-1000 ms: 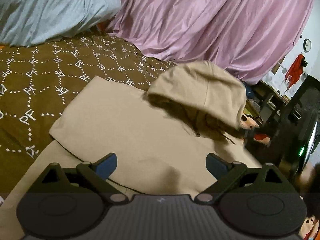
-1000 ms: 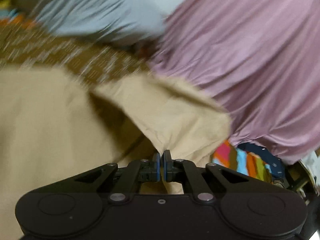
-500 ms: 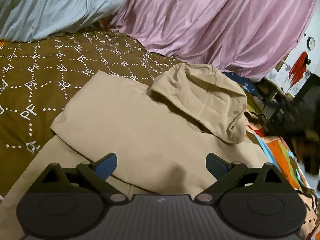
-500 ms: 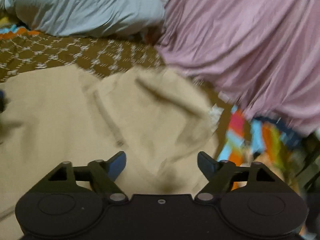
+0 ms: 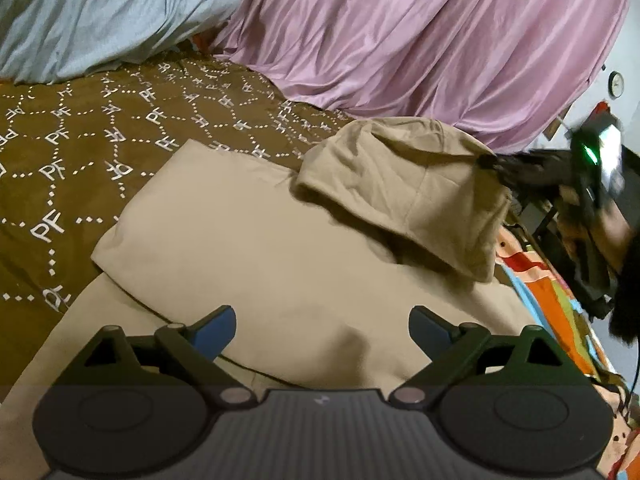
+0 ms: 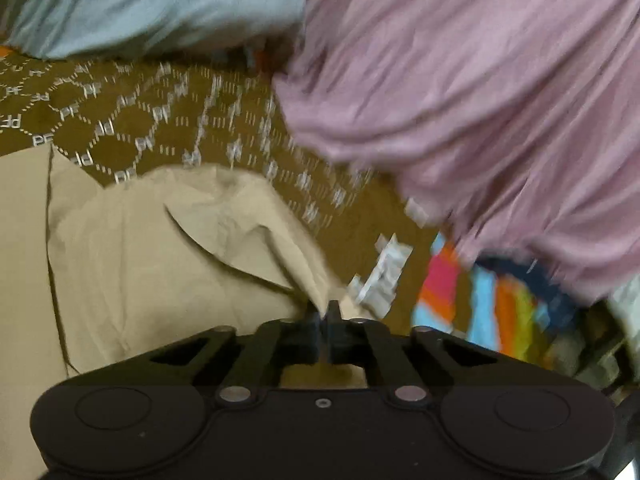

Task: Fold large clothes

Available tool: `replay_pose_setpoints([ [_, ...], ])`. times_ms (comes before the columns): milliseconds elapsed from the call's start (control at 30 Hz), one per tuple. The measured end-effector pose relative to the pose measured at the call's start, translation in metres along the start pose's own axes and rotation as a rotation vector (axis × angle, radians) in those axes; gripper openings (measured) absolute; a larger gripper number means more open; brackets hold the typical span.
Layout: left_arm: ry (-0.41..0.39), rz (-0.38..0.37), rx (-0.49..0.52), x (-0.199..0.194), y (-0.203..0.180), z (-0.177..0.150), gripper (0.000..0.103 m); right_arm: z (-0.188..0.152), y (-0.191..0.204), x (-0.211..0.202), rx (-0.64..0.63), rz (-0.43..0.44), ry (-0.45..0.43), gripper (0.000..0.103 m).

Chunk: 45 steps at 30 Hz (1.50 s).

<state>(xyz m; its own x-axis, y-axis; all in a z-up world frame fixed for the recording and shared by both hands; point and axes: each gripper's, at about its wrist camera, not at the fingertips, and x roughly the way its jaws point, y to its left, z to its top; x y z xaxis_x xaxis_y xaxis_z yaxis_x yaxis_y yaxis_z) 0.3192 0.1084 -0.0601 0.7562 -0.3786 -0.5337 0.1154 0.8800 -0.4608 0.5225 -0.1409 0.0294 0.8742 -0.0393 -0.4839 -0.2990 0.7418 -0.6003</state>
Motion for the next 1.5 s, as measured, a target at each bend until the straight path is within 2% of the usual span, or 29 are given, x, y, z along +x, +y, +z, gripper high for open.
replay_pose_setpoints([
  [100, -0.009, -0.045, -0.006, -0.006, -0.003, 0.002, 0.093, -0.017, 0.023, -0.049, -0.095, -0.09, -0.123, 0.0],
  [267, -0.011, -0.228, -0.086, -0.016, 0.002, 0.004, 0.093, -0.084, 0.097, -0.139, -0.426, -0.215, -0.31, 0.0],
  [333, -0.006, -0.282, -0.124, -0.017, 0.007, 0.005, 0.093, -0.116, 0.125, -0.171, -0.536, -0.211, -0.358, 0.0],
  [400, -0.005, -0.309, -0.158, -0.015, 0.012, 0.005, 0.093, -0.141, 0.146, -0.197, -0.579, -0.163, -0.35, 0.0],
  [467, 0.008, -0.294, -0.186, -0.01, 0.016, 0.005, 0.093, -0.159, 0.157, -0.215, -0.57, -0.103, -0.318, 0.0],
  [600, 0.034, -0.203, -0.188, 0.003, 0.024, 0.004, 0.092, -0.175, 0.156, -0.234, -0.434, 0.052, -0.185, 0.001],
  [667, 0.039, -0.172, -0.188, 0.008, 0.028, 0.002, 0.092, -0.178, 0.146, -0.242, -0.335, 0.104, -0.131, 0.012],
  [733, 0.026, -0.134, -0.161, 0.011, 0.028, 0.005, 0.091, -0.177, 0.126, -0.252, -0.17, 0.159, -0.079, 0.027],
  [800, 0.004, -0.116, -0.141, 0.013, 0.027, 0.009, 0.09, -0.173, 0.092, -0.258, 0.057, 0.209, -0.033, 0.038],
  [867, -0.019, -0.121, -0.149, 0.019, 0.027, 0.017, 0.087, -0.172, 0.054, -0.249, 0.274, 0.211, 0.02, 0.04],
  [967, -0.012, -0.1, -0.178, 0.042, 0.029, 0.033, 0.076, -0.182, 0.001, -0.211, 0.597, 0.211, 0.126, 0.039],
  [1067, 0.023, -0.065, -0.158, 0.061, 0.029, 0.039, 0.065, -0.199, -0.03, -0.147, 0.818, 0.242, 0.25, 0.04],
  [1100, 0.035, -0.048, -0.15, 0.067, 0.029, 0.04, 0.055, -0.206, -0.036, -0.129, 0.891, 0.266, 0.288, 0.04],
  [1133, 0.049, -0.034, -0.146, 0.073, 0.031, 0.041, 0.034, -0.211, -0.041, -0.112, 0.964, 0.28, 0.309, 0.039],
  [1167, 0.069, -0.024, -0.147, 0.08, 0.033, 0.042, 0.023, -0.213, -0.043, -0.098, 1.012, 0.293, 0.316, 0.038],
  [1200, 0.093, -0.03, -0.155, 0.088, 0.036, 0.044, 0.01, -0.211, -0.04, -0.088, 1.027, 0.294, 0.322, 0.027],
  [1233, 0.099, -0.037, -0.164, 0.094, 0.037, 0.044, 0.005, -0.21, -0.04, -0.08, 1.025, 0.284, 0.315, 0.01],
  [1300, 0.095, -0.02, -0.154, 0.101, 0.036, 0.045, 0.0, -0.202, -0.041, -0.068, 0.995, 0.276, 0.288, 0.006],
  [1333, 0.094, 0.011, -0.136, 0.107, 0.032, 0.046, 0.0, -0.198, -0.041, -0.063, 0.975, 0.262, 0.273, 0.005],
  [1400, 0.094, 0.056, -0.113, 0.117, 0.03, 0.045, 0.0, -0.187, -0.042, -0.051, 0.915, 0.21, 0.241, 0.004],
  [1500, 0.077, 0.071, -0.123, 0.117, 0.032, 0.045, 0.0, -0.172, -0.048, -0.023, 0.844, 0.129, 0.211, 0.004],
])
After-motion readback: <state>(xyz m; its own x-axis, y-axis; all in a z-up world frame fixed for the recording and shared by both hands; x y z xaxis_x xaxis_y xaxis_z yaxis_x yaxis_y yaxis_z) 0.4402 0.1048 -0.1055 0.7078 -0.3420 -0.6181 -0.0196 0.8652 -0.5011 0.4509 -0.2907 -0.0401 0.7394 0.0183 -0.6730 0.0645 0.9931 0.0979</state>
